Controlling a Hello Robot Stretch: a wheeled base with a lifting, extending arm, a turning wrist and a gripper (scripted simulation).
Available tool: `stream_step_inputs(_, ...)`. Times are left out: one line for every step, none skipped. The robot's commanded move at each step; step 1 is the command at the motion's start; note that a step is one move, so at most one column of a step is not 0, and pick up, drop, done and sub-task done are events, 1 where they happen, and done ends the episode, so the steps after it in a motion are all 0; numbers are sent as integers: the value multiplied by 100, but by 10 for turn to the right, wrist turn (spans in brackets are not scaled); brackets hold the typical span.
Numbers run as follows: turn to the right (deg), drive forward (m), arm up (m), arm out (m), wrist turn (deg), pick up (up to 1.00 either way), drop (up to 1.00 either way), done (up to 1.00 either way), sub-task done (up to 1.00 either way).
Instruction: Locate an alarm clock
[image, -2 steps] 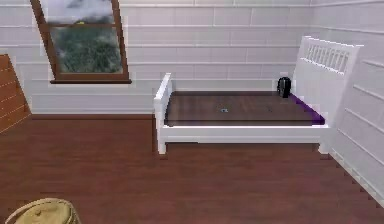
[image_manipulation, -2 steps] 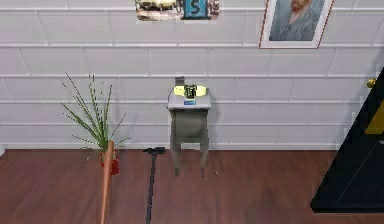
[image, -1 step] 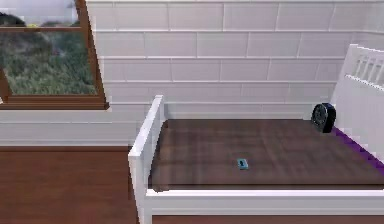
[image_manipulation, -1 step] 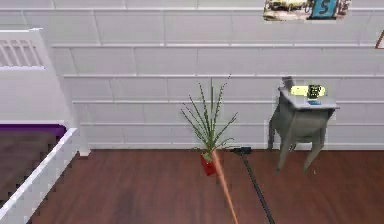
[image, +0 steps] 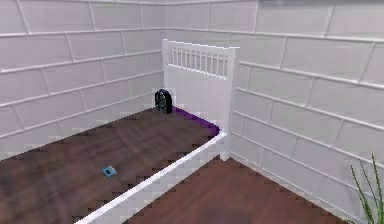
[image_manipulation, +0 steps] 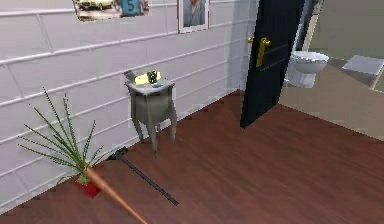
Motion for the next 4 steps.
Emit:
stream_step_inputs(120, 0, 0, 0, 0, 0, 0, 0, 0)
stream_step_inputs(0, 85, 0, 0, 0, 0, 0, 0, 0)
stream_step_inputs(-300, 0, 0, 0, 0, 0, 0, 0, 0)
stream_step_inputs(0, 0, 0, 0, 0, 0, 0, 100, 0)
